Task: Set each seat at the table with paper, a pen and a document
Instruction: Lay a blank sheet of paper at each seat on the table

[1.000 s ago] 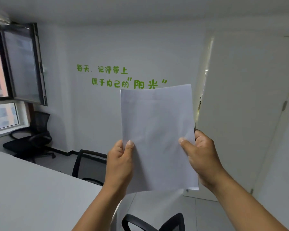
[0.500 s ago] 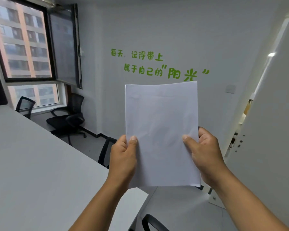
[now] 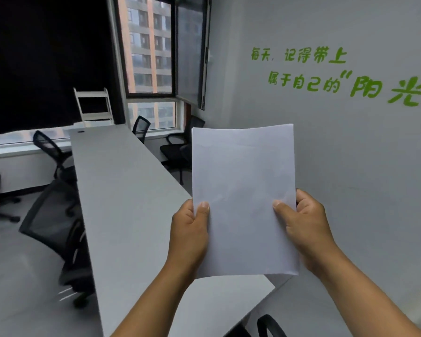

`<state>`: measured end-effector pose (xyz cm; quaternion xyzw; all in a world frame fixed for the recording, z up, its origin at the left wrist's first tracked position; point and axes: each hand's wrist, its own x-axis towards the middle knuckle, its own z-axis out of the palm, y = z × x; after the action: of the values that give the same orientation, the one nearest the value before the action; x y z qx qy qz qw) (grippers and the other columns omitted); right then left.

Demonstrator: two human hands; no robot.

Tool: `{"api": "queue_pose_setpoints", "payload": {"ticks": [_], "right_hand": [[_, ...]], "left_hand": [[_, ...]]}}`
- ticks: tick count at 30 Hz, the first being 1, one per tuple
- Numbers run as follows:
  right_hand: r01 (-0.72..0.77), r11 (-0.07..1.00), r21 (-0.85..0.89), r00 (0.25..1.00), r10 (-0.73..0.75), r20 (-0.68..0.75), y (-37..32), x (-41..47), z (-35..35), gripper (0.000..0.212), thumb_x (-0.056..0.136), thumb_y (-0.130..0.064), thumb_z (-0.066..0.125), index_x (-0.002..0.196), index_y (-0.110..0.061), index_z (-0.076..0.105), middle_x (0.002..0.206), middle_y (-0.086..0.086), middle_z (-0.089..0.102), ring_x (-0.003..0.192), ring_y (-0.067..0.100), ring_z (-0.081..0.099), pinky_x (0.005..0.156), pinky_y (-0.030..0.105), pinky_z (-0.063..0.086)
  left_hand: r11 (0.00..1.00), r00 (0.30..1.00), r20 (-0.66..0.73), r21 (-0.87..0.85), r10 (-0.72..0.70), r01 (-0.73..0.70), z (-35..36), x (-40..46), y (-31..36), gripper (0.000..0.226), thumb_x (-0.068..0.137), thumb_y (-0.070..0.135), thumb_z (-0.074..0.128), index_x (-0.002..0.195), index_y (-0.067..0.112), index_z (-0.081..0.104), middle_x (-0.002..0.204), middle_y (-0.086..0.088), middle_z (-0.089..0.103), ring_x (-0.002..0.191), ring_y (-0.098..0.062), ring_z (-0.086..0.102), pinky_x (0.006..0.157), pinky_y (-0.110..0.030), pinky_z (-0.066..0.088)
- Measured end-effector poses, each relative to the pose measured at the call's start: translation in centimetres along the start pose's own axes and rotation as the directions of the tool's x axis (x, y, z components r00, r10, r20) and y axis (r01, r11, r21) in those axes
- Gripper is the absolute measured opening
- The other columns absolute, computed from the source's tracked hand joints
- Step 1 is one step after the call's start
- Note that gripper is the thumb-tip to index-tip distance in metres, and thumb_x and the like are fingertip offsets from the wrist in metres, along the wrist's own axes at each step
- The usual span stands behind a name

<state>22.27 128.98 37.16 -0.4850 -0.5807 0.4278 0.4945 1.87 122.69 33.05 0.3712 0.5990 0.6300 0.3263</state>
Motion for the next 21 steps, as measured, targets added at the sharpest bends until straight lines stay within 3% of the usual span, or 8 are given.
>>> {"api": "queue_pose_setpoints", "payload": {"ticks": [3,7,11,17,21], "right_hand": [[-0.019,1.000,0.021,0.993,0.017,0.119,2.6,2.0,1.3,0.017,0.105,-0.008,0.061,0.109,-0.017,0.075,0.098,-0.003,0.083,0.084,0.022,0.081,0.063,0.033,0.064],[-0.098,0.994,0.052,0.955,0.079,0.288,6.7,3.9,2.9,0.017,0.103,-0.009,0.062,0.110,-0.018,0.075,0.103,0.001,0.083,0.093,0.029,0.081,0.079,0.049,0.067],[-0.146,0.988,0.047,0.917,0.117,0.382,10.3,4.5,4.5,0.014,0.103,-0.007,0.063,0.107,-0.015,0.074,0.100,0.002,0.083,0.092,0.030,0.081,0.080,0.049,0.067],[-0.204,0.978,-0.034,0.851,0.194,0.488,15.2,3.8,6.7,0.019,0.105,-0.008,0.061,0.109,-0.021,0.074,0.101,-0.006,0.083,0.090,0.022,0.081,0.078,0.044,0.066],[-0.240,0.967,-0.086,0.829,0.251,0.500,17.8,3.6,7.3,0.011,0.103,-0.010,0.063,0.111,-0.011,0.071,0.104,0.003,0.082,0.094,0.033,0.080,0.087,0.058,0.065]], "left_hand": [[0.999,0.992,-0.116,0.025,-0.043,0.046,-0.2,-0.1,-1.7,0.030,0.115,0.035,0.050,0.101,0.021,0.073,0.094,0.008,0.081,0.079,-0.009,0.075,0.071,-0.034,0.058],[0.989,0.959,-0.250,0.029,-0.130,0.142,-0.1,-1.1,-4.9,0.028,0.115,0.034,0.051,0.105,0.022,0.074,0.099,0.005,0.083,0.092,-0.023,0.080,0.085,-0.049,0.066],[0.977,0.914,-0.352,-0.003,-0.201,0.213,-0.5,-2.2,-8.2,0.027,0.115,0.031,0.051,0.105,0.023,0.075,0.100,0.005,0.084,0.090,-0.020,0.081,0.085,-0.045,0.066],[0.955,0.875,-0.384,-0.071,-0.294,0.289,-1.6,-4.0,-13.7,0.023,0.116,0.030,0.051,0.113,0.023,0.073,0.108,0.005,0.084,0.099,-0.022,0.082,0.094,-0.052,0.066],[0.927,0.859,-0.347,-0.145,-0.375,0.346,-2.1,-4.9,-15.6,0.022,0.113,0.024,0.053,0.116,0.018,0.073,0.111,-0.002,0.084,0.104,-0.031,0.081,0.095,-0.052,0.066]]}}
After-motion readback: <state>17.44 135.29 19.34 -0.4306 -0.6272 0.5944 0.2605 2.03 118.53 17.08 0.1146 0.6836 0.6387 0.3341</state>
